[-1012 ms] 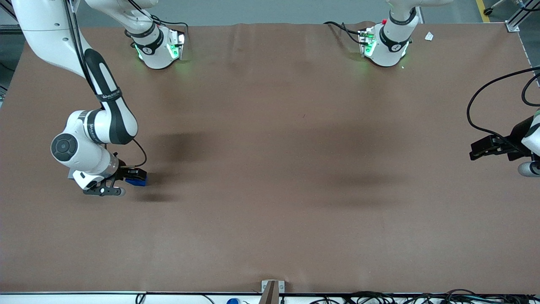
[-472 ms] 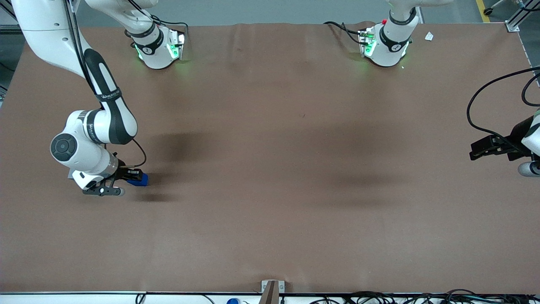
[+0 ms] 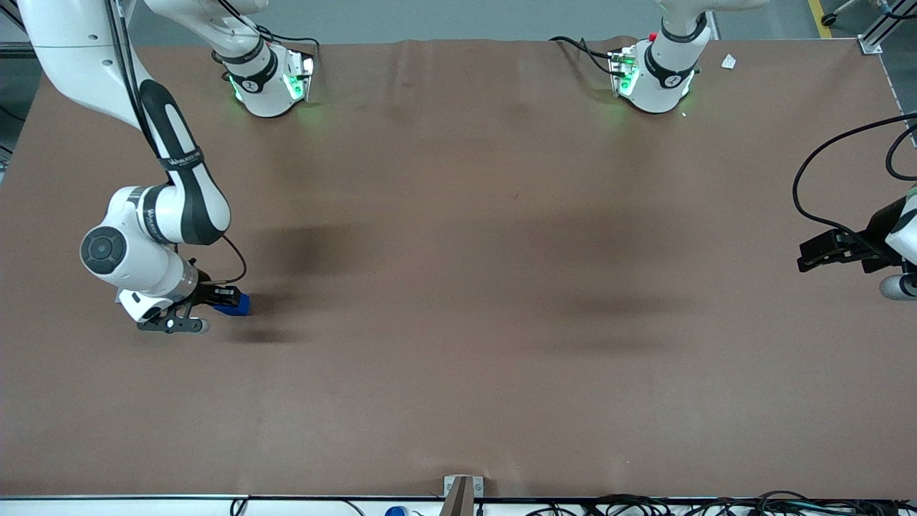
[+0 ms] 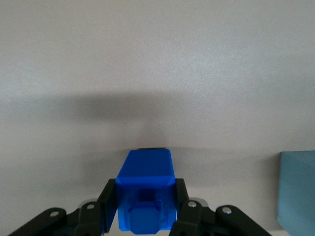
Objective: Insert blue part into gray base with right arm
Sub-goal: 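Lift the blue block and carry it over the gray base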
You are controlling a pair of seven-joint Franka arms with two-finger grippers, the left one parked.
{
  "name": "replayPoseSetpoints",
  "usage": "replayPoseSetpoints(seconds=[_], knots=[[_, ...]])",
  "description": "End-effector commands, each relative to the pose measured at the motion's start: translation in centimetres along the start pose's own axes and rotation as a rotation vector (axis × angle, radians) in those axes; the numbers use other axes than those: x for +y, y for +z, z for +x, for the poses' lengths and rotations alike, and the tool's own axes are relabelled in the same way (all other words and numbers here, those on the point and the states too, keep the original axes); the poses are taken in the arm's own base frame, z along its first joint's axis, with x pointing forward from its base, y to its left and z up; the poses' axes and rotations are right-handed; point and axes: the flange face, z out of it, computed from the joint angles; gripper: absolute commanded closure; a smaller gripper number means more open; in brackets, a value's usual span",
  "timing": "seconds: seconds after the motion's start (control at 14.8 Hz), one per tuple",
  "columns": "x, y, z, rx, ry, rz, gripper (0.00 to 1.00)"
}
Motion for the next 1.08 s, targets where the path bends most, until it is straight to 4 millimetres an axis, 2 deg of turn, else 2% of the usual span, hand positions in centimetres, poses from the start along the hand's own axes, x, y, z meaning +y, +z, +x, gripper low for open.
replayPoseSetpoints(seconds=[0.0, 0.27, 0.54, 1.01], knots=[[1.2, -3.4, -0.3, 0.014, 0.027, 0.013, 0.82], [3.2, -5.7, -0.6, 0.013, 0.057, 0.017, 0.82], [6.2, -8.5, -1.0, 0.01, 0.091, 0.022, 0.83], [11.0, -10.0, -2.0, -0.015, 0.044, 0.029, 0.83]])
